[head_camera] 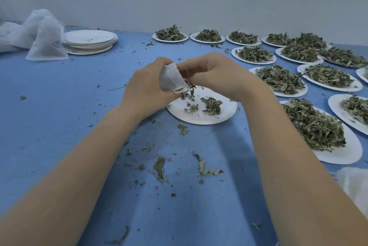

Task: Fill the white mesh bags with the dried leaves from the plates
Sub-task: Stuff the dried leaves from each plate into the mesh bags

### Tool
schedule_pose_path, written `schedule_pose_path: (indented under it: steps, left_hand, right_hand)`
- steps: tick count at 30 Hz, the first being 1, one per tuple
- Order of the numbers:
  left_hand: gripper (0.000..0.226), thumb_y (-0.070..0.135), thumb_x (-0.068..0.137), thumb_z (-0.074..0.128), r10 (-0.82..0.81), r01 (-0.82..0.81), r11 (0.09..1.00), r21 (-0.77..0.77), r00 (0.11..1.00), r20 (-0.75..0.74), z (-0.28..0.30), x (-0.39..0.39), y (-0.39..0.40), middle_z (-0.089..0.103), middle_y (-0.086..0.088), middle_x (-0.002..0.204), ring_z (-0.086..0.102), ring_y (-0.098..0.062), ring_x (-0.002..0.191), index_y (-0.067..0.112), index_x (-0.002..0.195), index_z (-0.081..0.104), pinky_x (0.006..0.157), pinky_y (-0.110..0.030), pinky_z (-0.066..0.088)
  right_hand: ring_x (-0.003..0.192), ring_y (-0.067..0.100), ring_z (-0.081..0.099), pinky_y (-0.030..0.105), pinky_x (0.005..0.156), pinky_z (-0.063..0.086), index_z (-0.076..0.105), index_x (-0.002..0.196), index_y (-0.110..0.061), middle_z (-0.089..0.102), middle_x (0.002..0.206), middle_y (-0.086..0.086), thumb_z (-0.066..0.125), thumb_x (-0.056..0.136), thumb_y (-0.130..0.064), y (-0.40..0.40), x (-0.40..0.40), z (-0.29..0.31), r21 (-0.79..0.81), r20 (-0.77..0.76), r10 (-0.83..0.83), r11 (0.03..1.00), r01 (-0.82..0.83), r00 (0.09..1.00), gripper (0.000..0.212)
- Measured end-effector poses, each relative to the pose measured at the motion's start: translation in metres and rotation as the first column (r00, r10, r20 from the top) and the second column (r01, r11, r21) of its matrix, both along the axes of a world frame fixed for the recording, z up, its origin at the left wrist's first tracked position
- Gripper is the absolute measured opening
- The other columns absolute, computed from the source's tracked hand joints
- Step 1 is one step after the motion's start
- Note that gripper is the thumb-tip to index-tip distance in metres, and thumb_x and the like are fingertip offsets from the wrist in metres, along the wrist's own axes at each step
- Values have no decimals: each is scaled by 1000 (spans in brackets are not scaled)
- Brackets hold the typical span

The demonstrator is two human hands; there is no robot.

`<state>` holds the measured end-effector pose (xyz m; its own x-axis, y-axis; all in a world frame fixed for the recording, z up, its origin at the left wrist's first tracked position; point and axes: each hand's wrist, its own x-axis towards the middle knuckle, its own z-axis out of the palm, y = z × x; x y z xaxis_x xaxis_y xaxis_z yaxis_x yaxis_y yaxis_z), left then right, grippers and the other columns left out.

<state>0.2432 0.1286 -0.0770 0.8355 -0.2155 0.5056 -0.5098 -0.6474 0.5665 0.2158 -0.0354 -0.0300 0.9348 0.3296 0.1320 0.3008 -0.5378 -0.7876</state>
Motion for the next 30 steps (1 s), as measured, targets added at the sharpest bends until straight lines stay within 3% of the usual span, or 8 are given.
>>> schedule_pose_path:
  steps: [4,9,12,16,20,24,27,30]
  left_hand:
    - [56,32,62,71,-22,22,1000,21,1000,14,2,-2,0,58,4,93,56,-24,87,21,114,54,73,-38,49]
    - [55,34,66,76,-14,14,1000,6,999,30,3,-4,-8,59,4,90,57,-22,85,20,113,52,72,-39,50]
    - [54,37,68,73,8,-8,1000,-24,1000,-2,1,-4,-10,62,1,93,59,-23,87,21,114,52,75,-42,50]
    - [55,40,70,71,7,-7,999,51,1000,-2,1,-2,-8,62,-2,98,56,-26,90,19,117,50,74,-45,49]
    - [51,39,73,70,19,-20,998,54,1000,20,1,-1,-4,61,-1,100,55,-25,91,20,116,50,75,-45,50]
    - [51,43,72,67,62,-62,998,11,998,32,3,0,-1,61,-2,101,56,-26,91,21,116,51,76,-45,50]
    - [52,47,70,66,63,-62,998,-24,997,35,5,0,-2,62,-1,99,56,-24,90,22,114,52,76,-43,50]
    - [50,45,71,67,32,-31,999,-14,998,49,5,-1,-2,62,-1,97,57,-24,89,21,113,53,74,-44,51]
  right_hand:
    - [81,4,69,19,77,55,74,91,-21,74,83,-6,72,75,-6,2,1,-3,75,80,-105,992,99,991,22]
    - [55,-9,57,5,49,40,69,71,-26,63,61,-18,71,73,-9,16,8,-5,43,247,-277,960,275,928,18]
    - [63,-3,58,11,58,47,72,80,-24,67,71,-8,65,82,-16,20,6,-3,-9,222,-257,964,265,941,10]
    - [87,21,62,34,81,48,72,98,-14,71,96,5,52,93,-18,11,2,6,-131,125,-160,976,176,979,21]
    - [100,12,62,32,88,48,70,98,-29,72,93,-10,54,88,-12,-6,-2,9,35,40,-206,978,204,978,25]
    - [99,19,63,33,89,54,68,106,-22,63,110,4,52,90,-12,-12,2,3,162,-123,-256,948,274,959,24]
    - [92,26,68,31,83,57,64,111,-16,61,115,15,55,91,-16,-7,4,-3,195,-255,-174,954,226,951,22]
    - [86,22,71,28,85,56,67,98,-16,69,105,12,62,88,-13,-2,3,-7,224,-211,-127,959,174,969,12]
